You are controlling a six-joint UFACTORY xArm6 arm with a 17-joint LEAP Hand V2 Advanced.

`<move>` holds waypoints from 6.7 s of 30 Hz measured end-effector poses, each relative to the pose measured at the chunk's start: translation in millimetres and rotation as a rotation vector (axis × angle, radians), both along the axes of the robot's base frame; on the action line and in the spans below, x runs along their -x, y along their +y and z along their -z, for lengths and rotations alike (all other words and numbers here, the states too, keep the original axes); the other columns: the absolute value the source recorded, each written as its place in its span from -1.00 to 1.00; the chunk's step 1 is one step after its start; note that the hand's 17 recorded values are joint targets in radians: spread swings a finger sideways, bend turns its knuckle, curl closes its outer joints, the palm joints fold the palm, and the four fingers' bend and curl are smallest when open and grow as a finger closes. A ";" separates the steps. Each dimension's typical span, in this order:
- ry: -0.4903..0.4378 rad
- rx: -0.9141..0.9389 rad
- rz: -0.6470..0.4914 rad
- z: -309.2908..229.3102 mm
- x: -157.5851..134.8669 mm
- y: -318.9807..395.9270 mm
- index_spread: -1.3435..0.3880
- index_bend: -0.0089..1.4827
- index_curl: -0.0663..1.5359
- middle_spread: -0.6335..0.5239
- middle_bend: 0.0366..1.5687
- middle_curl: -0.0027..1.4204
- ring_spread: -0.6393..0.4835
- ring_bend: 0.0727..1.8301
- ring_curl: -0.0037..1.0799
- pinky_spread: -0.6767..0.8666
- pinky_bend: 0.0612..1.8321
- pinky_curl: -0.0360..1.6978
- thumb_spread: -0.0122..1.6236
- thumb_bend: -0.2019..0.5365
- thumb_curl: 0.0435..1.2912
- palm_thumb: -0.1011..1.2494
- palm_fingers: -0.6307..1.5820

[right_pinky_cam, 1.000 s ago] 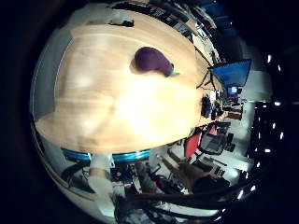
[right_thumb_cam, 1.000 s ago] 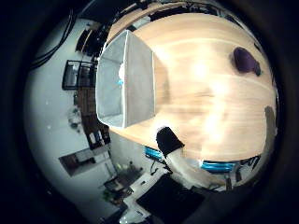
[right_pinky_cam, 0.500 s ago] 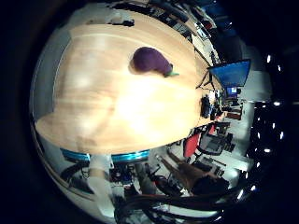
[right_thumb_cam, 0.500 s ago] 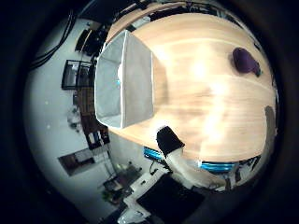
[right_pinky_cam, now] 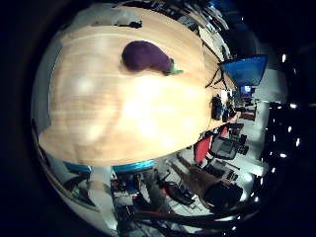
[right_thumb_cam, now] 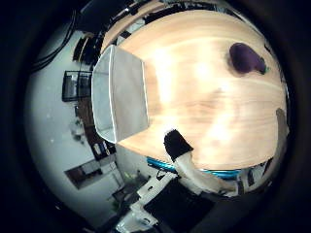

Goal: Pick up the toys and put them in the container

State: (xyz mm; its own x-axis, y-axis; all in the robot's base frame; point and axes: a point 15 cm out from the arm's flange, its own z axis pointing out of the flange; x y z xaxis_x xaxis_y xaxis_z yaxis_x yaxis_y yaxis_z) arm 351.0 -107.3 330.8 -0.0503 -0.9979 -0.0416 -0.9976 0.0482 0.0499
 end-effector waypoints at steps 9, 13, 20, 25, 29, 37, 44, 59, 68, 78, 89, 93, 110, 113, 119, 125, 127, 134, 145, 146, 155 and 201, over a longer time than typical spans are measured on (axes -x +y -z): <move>0.028 -0.006 0.055 10.8 -41.4 -57.5 0.00 -0.77 -0.57 -0.20 -0.80 -0.52 0.09 -0.64 -0.52 0.42 -0.33 -0.71 0.20 -0.53 -0.60 -0.33 -0.25; 0.059 -0.015 0.071 29.1 -58.7 -77.9 0.00 -0.78 -0.57 -0.20 -0.80 -0.52 0.08 -0.63 -0.52 0.42 -0.32 -0.71 0.19 -0.53 -0.60 -0.33 -0.26; 0.068 0.000 0.076 73.1 -85.2 -100.6 0.00 -0.77 -0.58 -0.20 -0.79 -0.52 0.07 -0.62 -0.52 0.42 -0.31 -0.71 0.19 -0.53 -0.59 -0.32 -0.26; 0.107 -0.013 0.075 114.0 -93.4 -105.0 0.00 -0.77 -0.58 -0.20 -0.80 -0.52 0.06 -0.62 -0.53 0.41 -0.31 -0.71 0.19 -0.53 -0.59 -0.30 -0.27; 0.133 -0.022 0.079 136.9 -95.5 -106.2 0.00 -0.77 -0.57 -0.20 -0.79 -0.52 0.06 -0.63 -0.53 0.41 -0.32 -0.71 0.19 -0.53 -0.59 -0.29 -0.27; 0.156 -0.025 0.087 162.7 -98.5 -116.7 0.00 -0.77 -0.57 -0.20 -0.79 -0.52 0.07 -0.63 -0.53 0.40 -0.31 -0.71 0.19 -0.52 -0.58 -0.27 -0.28; 0.181 0.001 0.109 176.9 -94.1 -140.1 -0.01 -0.76 -0.58 -0.23 -0.78 -0.52 -0.05 -0.55 -0.51 0.35 -0.28 -0.72 0.26 -0.39 -0.53 0.00 -0.17; 0.111 0.025 0.141 163.3 -107.4 -165.7 -0.06 -0.78 -0.57 -0.60 -0.42 -0.31 -0.56 -0.03 -0.17 -0.54 0.06 -0.65 0.40 -0.39 -0.41 0.38 0.41; 0.123 0.018 0.149 154.5 -102.4 -171.7 -0.09 -0.73 -0.50 -0.67 -0.26 -0.14 -0.58 0.05 -0.04 -0.78 0.15 -0.60 0.44 -0.48 -0.39 0.44 0.52; 0.205 -0.071 0.181 131.4 -94.3 -179.9 -0.12 -0.73 -0.39 -0.67 -0.22 -0.02 -0.55 0.09 0.03 -0.84 0.19 -0.55 0.46 -0.48 -0.39 0.48 0.55; 0.171 -0.091 0.148 93.7 -98.3 -161.5 -0.13 -0.74 -0.30 -0.68 -0.24 0.06 -0.54 0.10 0.06 -0.86 0.20 -0.52 0.49 -0.49 -0.40 0.49 0.53; 0.133 -0.093 0.121 66.4 -105.1 -141.2 -0.13 -0.75 -0.28 -0.69 -0.25 0.09 -0.53 0.10 0.07 -0.86 0.19 -0.52 0.49 -0.49 -0.41 0.49 0.52; -0.049 -0.068 -0.087 -60.9 -112.1 -22.1 -0.14 -0.76 -0.20 -0.72 -0.28 0.17 -0.53 0.10 0.09 -0.85 0.18 -0.49 0.50 -0.49 -0.41 0.49 0.51; -0.066 -0.069 -0.137 -74.6 -104.9 4.1 -0.15 -0.76 -0.20 -0.72 -0.28 0.18 -0.53 0.10 0.09 -0.85 0.18 -0.49 0.50 -0.49 -0.41 0.48 0.51; -0.083 -0.074 -0.233 -92.9 -91.6 56.9 -0.15 -0.77 -0.18 -0.72 -0.29 0.20 -0.53 0.10 0.10 -0.85 0.18 -0.48 0.49 -0.49 -0.41 0.48 0.50; -0.095 -0.095 -0.334 -108.7 -82.0 120.3 -0.15 -0.77 -0.17 -0.73 -0.29 0.22 -0.53 0.10 0.10 -0.85 0.18 -0.47 0.49 -0.49 -0.41 0.48 0.49; -0.096 -0.114 -0.356 -111.1 -78.5 143.2 -0.14 -0.77 -0.17 -0.73 -0.29 0.22 -0.53 0.11 0.10 -0.85 0.18 -0.47 0.49 -0.49 -0.41 0.48 0.49; -0.079 -0.127 -0.432 -110.2 -65.1 207.2 -0.14 -0.77 -0.17 -0.73 -0.29 0.23 -0.53 0.11 0.10 -0.85 0.18 -0.47 0.49 -0.49 -0.40 0.48 0.49; -0.053 -0.145 -0.542 -104.9 -39.7 299.7 -0.15 -0.77 -0.16 -0.73 -0.29 0.25 -0.53 0.11 0.10 -0.85 0.18 -0.46 0.49 -0.49 -0.40 0.47 0.49; -0.049 -0.146 -0.548 -104.3 -36.7 307.4 -0.15 -0.77 -0.15 -0.73 -0.29 0.25 -0.53 0.11 0.10 -0.85 0.18 -0.46 0.50 -0.49 -0.40 0.47 0.49; -0.039 -0.151 -0.610 -92.6 -29.5 355.9 -0.15 -0.77 -0.15 -0.72 -0.30 0.25 -0.53 0.11 0.10 -0.85 0.18 -0.45 0.50 -0.49 -0.39 0.47 0.49; 0.011 -0.141 -0.663 -78.1 -19.4 368.6 -0.05 -0.73 -0.36 -0.28 -0.81 -0.25 0.07 -0.67 -0.42 0.32 -0.30 -0.64 0.08 -0.59 -0.62 -0.55 -0.43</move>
